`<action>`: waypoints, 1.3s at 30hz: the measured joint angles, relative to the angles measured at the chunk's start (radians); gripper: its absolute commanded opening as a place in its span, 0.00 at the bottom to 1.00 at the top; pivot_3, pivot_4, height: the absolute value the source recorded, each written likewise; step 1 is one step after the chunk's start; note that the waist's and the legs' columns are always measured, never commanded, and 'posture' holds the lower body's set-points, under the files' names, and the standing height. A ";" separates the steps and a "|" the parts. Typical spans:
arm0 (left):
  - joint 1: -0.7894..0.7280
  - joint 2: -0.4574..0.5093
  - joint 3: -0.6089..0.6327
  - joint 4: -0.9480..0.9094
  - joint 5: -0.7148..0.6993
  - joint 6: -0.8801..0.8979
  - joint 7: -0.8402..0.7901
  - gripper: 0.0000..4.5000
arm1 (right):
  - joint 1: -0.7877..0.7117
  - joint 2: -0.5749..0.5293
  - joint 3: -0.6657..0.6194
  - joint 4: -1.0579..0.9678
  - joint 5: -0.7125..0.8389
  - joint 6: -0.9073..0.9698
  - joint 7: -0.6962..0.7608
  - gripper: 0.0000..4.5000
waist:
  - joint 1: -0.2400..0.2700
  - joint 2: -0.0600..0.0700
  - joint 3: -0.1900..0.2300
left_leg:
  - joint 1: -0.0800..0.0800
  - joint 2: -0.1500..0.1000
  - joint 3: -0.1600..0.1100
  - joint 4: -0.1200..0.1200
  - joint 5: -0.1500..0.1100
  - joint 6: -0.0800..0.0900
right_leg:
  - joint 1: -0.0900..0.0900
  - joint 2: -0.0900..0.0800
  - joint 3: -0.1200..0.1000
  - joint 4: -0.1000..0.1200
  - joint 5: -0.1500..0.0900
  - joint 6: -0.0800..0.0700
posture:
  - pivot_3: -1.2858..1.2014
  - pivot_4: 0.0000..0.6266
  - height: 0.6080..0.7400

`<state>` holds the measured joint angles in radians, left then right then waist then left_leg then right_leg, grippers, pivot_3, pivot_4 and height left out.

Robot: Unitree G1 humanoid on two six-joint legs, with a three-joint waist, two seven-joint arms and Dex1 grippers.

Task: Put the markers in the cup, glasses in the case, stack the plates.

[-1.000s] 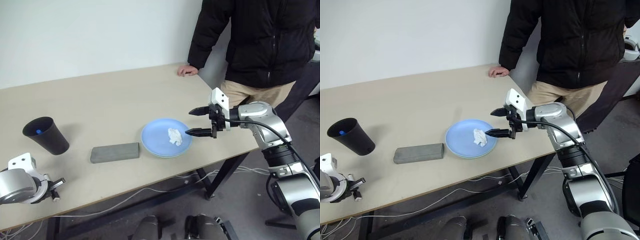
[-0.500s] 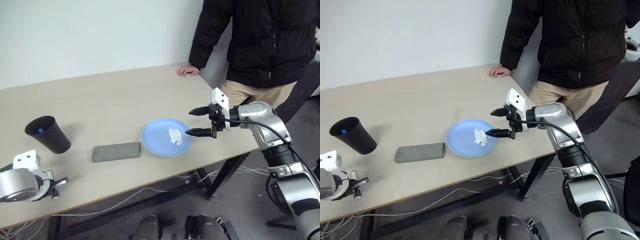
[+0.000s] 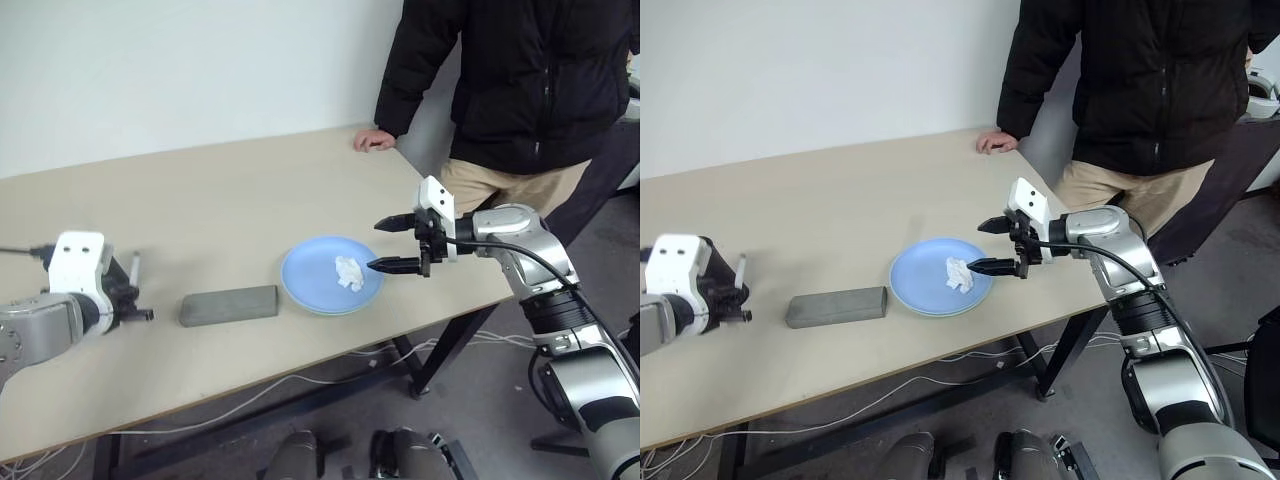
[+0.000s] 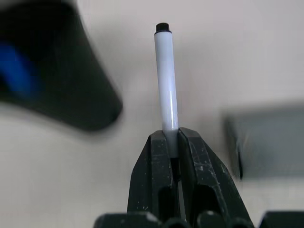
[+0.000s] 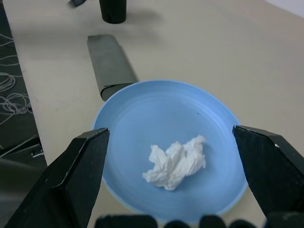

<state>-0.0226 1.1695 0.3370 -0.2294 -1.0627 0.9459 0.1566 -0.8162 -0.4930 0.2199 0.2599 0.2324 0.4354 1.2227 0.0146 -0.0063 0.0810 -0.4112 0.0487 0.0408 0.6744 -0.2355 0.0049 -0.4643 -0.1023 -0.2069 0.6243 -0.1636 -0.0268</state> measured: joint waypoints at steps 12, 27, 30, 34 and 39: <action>-0.162 -0.233 0.080 0.069 0.505 -0.370 -0.010 0.00 | -0.001 0.005 0.000 0.000 0.000 0.001 -0.008 1.00 | -0.003 0.000 0.000 | 0.001 0.000 0.000 -0.001 0.000 0.000 | 0.000 0.001 0.000 0.003 0.001 0.001 | 0.52 0.00 0.71; -0.200 -0.375 0.125 0.294 0.753 -0.534 -0.085 0.00 | 0.000 0.006 -0.001 -0.019 0.003 0.027 -0.021 1.00 | -0.001 -0.001 -0.001 | 0.001 0.000 0.000 0.002 0.000 0.000 | 0.003 0.000 -0.001 0.003 0.001 0.001 | 0.52 0.00 0.71; -0.205 -0.410 0.104 0.340 0.787 -0.580 -0.107 0.00 | 0.000 0.009 -0.008 -0.022 0.017 0.041 -0.023 1.00 | -0.001 -0.002 -0.001 | 0.001 0.000 0.000 0.003 0.000 0.000 | 0.003 0.000 -0.001 0.003 0.001 0.001 | 0.52 0.00 0.71; -0.232 -0.433 0.091 0.391 0.824 -0.620 -0.125 0.00 | -0.001 0.009 -0.015 -0.028 0.024 0.046 -0.026 1.00 | -0.001 -0.002 -0.002 | 0.001 0.000 0.000 0.003 0.000 0.000 | 0.003 0.000 -0.001 0.003 0.001 0.001 | 0.52 0.00 0.71; -0.259 -0.454 0.080 0.425 0.861 -0.644 -0.135 0.18 | -0.001 0.009 -0.015 -0.033 0.024 0.048 -0.027 1.00 | -0.002 -0.003 -0.002 | 0.001 0.000 0.000 0.003 0.000 0.000 | 0.003 0.000 -0.001 0.003 0.003 -0.001 | 0.52 0.00 0.71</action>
<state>-0.2813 0.7160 0.4173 0.1955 -0.2018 0.3020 0.0218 -0.8168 -0.4838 0.2051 0.2273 0.2563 0.4832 1.1953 0.0131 -0.0089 0.0793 -0.4105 0.0489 0.0407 0.6776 -0.2357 0.0050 -0.4615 -0.1023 -0.2075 0.6276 -0.1611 -0.0277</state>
